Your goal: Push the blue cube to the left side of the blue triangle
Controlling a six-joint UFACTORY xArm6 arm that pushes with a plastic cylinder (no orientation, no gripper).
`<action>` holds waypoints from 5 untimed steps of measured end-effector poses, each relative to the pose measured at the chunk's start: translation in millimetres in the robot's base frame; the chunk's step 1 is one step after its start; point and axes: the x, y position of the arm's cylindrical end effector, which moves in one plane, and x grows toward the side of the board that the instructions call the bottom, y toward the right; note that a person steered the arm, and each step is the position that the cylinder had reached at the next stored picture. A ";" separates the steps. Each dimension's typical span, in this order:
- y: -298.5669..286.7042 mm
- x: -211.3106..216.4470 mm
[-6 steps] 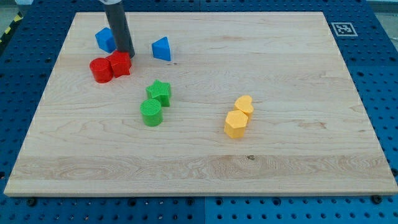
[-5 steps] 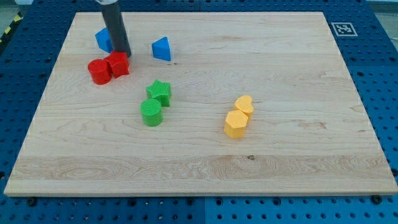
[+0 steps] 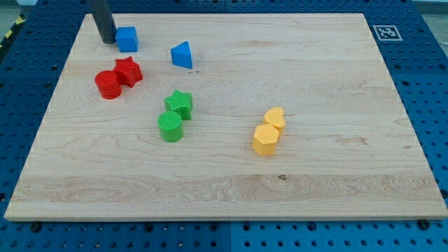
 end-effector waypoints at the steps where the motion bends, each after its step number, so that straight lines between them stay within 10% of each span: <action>1: 34.6 -6.9; 5: 80.0 28.7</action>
